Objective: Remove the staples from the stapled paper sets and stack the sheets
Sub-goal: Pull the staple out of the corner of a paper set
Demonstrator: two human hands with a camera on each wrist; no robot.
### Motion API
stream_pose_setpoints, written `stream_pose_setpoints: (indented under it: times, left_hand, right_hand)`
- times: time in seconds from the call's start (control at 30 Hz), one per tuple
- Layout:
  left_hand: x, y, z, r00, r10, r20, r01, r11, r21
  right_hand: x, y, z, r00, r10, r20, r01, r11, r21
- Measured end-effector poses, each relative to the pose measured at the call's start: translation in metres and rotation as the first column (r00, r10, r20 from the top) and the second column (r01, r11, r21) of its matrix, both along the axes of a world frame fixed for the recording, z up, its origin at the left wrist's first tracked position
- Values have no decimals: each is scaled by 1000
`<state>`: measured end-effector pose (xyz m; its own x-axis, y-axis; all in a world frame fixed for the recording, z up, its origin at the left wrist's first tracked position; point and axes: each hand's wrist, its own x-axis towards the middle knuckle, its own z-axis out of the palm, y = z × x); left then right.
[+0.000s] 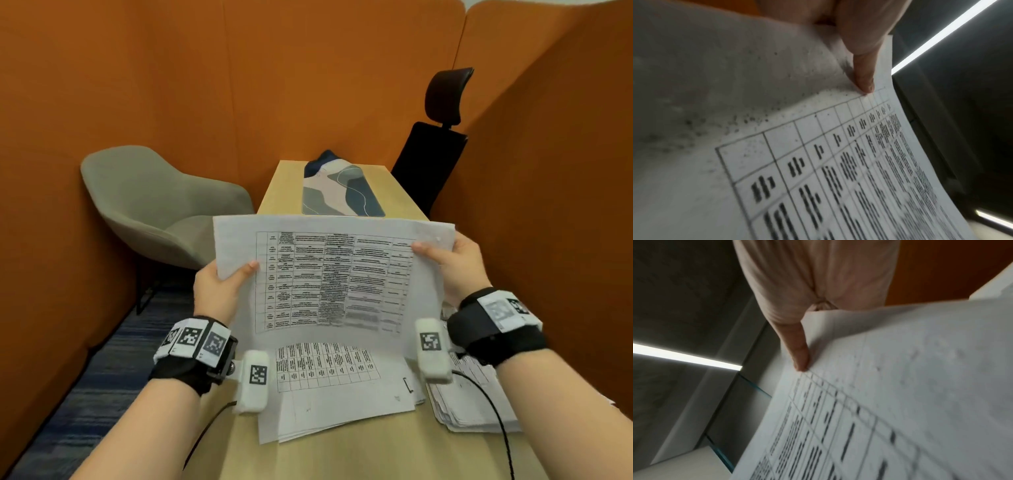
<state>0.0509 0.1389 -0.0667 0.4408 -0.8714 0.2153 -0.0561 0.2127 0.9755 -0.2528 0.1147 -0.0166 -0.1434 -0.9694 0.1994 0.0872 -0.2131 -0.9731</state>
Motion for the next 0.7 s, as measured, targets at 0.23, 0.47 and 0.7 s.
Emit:
stream_pose_setpoints:
  times: [0.23,0.47,0.7]
  left_hand:
    - [-16,0,23,977,-196,89,190,979,71]
    - [-55,-3,29,857,-510,81,485,848,214]
    - [-55,-18,40,767,-487,417,430,874,229]
  right_hand:
    - [-41,3,9,586,121,-801,182,944,276]
    - [28,18,9,430,317,-845,-296,934,200]
    - [19,13,-20,694,575,-433,-390,806,445]
